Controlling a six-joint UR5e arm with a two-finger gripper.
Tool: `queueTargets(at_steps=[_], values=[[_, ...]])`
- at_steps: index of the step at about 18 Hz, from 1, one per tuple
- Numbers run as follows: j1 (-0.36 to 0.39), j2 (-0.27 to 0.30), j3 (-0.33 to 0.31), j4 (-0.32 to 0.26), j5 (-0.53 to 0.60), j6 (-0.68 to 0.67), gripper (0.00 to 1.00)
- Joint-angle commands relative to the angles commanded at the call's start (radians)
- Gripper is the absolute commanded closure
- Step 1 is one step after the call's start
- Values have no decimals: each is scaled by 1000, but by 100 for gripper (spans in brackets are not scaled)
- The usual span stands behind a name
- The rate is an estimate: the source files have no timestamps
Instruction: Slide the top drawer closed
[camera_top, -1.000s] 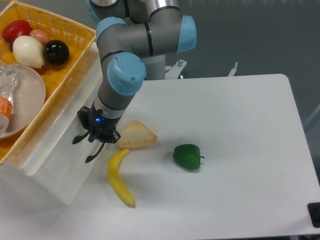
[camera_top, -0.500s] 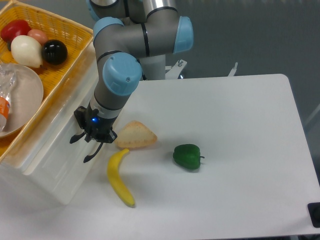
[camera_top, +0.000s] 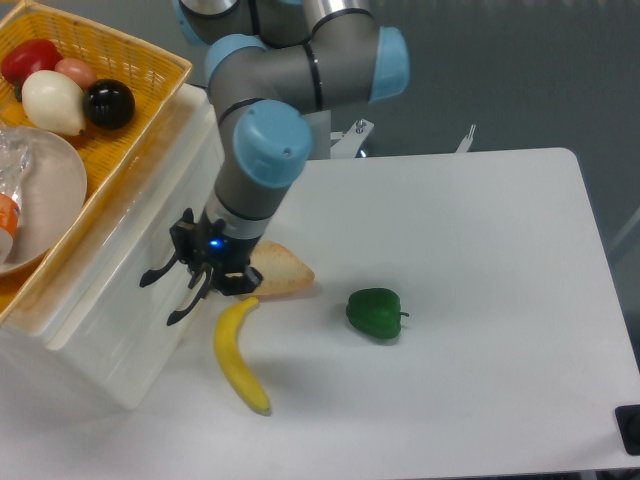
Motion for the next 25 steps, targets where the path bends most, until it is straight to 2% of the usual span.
queueTargets(at_steps=[1, 3, 4, 5, 8, 12, 13, 16, 20, 25], values=[[8, -8, 8, 15, 2, 0, 42], [28, -32, 23, 57, 11, 0, 19], [40, -41, 31, 78, 18, 2, 2], [54, -48, 40, 87, 32, 5, 0], [78, -48, 40, 89, 128, 73, 0], [80, -64, 18, 88, 383, 208, 0], [84, -72, 23, 88, 396, 242, 0], [164, -89, 28, 80, 391, 331, 0], [239, -95, 23, 54, 393, 634, 0], [330, -109, 23, 35, 400, 819, 0]])
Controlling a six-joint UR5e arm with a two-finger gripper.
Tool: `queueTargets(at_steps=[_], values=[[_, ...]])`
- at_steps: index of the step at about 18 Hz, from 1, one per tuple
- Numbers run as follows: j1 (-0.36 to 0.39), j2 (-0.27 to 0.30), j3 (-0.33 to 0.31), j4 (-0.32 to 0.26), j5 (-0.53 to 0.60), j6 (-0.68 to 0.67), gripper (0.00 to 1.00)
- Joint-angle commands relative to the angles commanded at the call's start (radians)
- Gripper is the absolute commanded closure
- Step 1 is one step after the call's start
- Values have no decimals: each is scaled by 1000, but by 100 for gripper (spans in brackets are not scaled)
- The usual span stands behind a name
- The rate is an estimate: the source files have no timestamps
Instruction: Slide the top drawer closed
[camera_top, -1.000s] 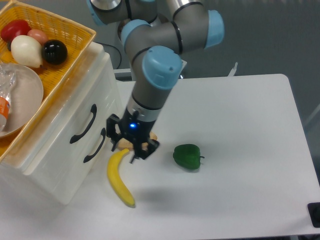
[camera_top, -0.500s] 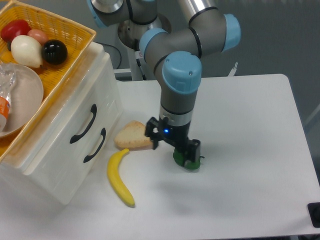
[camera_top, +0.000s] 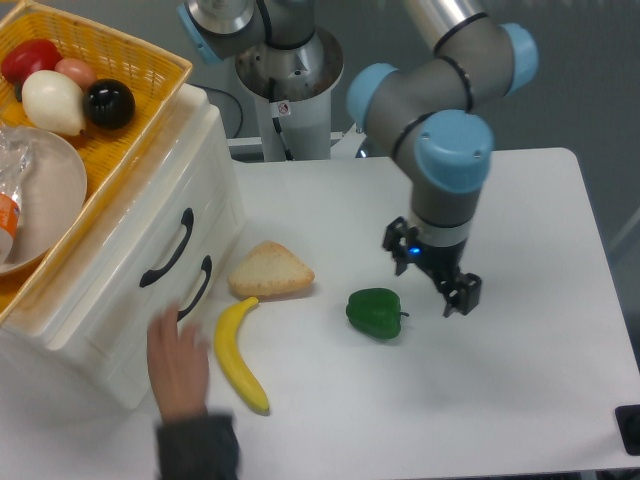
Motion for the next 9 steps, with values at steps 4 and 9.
queueTargets(at_steps=[4, 9], values=[[78, -18, 0, -9, 0, 124, 0], [126, -31, -2, -9, 12, 198, 0]])
